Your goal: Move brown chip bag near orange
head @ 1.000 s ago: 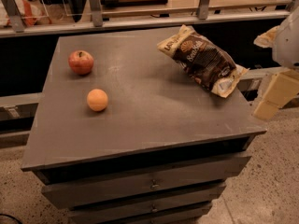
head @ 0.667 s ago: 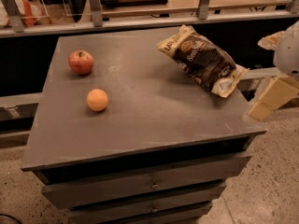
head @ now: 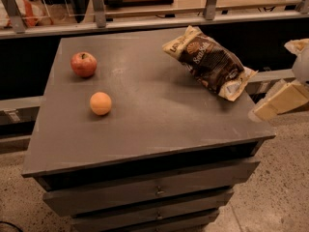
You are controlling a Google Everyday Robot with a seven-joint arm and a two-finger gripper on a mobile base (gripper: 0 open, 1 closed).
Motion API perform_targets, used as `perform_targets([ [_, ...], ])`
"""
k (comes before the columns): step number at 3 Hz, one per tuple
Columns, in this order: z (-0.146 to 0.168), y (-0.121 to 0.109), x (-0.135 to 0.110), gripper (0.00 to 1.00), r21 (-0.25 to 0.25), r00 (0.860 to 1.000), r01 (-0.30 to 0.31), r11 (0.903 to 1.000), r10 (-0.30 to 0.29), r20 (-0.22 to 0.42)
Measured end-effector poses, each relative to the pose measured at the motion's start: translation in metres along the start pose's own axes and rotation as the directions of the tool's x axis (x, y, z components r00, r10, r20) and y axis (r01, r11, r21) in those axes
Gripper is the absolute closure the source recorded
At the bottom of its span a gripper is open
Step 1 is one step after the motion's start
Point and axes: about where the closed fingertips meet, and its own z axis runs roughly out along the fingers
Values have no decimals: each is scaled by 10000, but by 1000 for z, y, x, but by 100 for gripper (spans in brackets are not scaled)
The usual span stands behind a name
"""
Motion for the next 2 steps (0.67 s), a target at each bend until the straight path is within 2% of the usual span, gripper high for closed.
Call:
perform_targets([
  [1, 0, 0, 0, 0, 0, 10000, 1, 10000, -1, 0],
  [2, 8, -21, 2, 0, 362, 9966, -791, 9962, 783, 238],
])
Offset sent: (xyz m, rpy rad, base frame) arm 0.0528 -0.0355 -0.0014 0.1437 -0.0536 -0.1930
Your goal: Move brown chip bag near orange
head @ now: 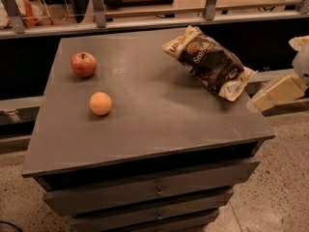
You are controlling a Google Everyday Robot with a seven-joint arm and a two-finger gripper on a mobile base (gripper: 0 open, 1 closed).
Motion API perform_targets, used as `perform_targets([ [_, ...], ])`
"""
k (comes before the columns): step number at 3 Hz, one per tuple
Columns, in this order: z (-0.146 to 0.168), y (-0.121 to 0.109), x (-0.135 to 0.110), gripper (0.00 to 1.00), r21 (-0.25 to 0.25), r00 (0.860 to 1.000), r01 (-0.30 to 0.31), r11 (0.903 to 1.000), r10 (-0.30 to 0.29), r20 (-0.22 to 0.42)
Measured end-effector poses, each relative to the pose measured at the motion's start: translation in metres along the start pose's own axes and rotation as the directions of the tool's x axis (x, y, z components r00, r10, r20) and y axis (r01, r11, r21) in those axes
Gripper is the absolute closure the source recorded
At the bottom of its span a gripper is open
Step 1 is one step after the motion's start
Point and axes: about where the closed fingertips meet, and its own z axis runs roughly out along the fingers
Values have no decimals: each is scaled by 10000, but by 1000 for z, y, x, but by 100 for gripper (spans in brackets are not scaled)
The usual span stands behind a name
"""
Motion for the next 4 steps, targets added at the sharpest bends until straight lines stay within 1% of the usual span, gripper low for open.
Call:
perform_targets([
  [1, 15, -32, 2, 0, 498, 9910, -1309, 9901, 1292, 355],
  [2, 37, -57, 1, 0, 706, 9743, -2184, 9733, 2134, 714],
  [3, 65, -70, -6, 0, -33, 9607, -2561, 9667, 2549, 1102],
  [4, 85, -72, -17, 0, -869, 9557, -2468, 9652, 2572, 1432],
])
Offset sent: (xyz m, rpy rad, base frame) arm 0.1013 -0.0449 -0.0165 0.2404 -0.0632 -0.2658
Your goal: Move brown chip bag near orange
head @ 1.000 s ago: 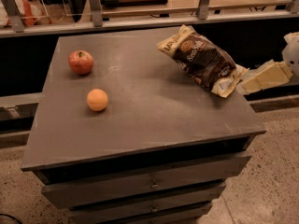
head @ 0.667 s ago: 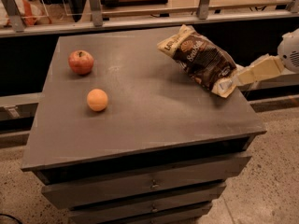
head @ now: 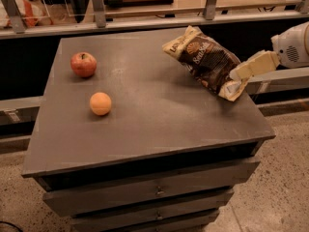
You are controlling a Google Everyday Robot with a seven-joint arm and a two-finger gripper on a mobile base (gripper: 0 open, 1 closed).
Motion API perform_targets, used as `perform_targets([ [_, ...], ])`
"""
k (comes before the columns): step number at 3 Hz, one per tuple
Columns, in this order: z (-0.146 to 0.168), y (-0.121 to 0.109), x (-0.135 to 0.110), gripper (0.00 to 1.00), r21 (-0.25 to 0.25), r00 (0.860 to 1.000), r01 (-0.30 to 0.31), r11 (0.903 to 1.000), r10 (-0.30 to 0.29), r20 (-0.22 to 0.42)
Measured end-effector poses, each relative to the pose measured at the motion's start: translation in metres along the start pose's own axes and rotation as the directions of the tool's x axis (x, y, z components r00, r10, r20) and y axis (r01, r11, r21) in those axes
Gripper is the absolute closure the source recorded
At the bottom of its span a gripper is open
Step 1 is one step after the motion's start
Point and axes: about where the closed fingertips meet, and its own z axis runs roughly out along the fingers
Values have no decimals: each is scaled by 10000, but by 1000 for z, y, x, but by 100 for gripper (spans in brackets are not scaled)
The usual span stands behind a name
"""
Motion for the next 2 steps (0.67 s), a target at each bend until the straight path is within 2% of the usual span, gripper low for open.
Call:
perform_targets([
  [1, 26, 4, -14, 0, -1090, 9982, 211, 9938, -149, 576],
  [2, 49, 11, -21, 0, -1708, 9948, 436, 9843, -271, 980],
])
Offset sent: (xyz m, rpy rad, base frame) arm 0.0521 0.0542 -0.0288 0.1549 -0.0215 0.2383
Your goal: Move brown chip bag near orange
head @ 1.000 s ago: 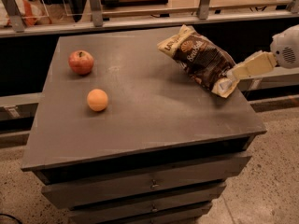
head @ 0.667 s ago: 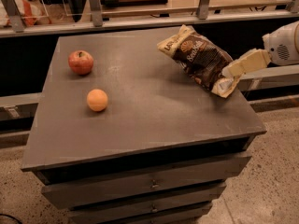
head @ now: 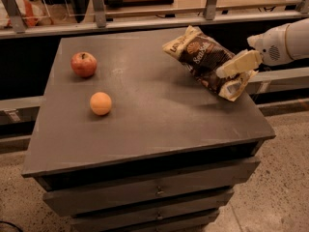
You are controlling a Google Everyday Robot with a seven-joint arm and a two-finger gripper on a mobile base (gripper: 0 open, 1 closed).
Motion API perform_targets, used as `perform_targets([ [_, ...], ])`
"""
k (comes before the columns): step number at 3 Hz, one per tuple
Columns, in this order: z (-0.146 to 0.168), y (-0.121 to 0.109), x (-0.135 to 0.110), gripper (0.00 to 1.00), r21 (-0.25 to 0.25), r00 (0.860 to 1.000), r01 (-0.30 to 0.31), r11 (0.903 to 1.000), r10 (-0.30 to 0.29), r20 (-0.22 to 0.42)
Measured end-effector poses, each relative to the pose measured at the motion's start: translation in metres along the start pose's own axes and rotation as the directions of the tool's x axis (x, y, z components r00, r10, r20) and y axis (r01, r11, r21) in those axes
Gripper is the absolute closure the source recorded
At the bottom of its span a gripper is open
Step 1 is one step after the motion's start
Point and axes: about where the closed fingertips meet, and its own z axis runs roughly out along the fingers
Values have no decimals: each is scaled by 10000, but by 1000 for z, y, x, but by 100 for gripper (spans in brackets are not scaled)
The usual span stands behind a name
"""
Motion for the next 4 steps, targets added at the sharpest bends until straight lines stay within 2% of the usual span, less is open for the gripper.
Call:
perform_targets([
  [1, 21, 3, 0, 15, -373, 9997, 86, 9993, -78, 213],
  [2, 36, 10, 6, 36, -685, 9998, 60, 9976, -47, 205],
  [3, 39, 12, 7, 59, -646, 9997, 108, 9979, -95, 213],
  [4, 31, 19, -11, 83, -968, 9964, -20, 9953, 102, 843],
])
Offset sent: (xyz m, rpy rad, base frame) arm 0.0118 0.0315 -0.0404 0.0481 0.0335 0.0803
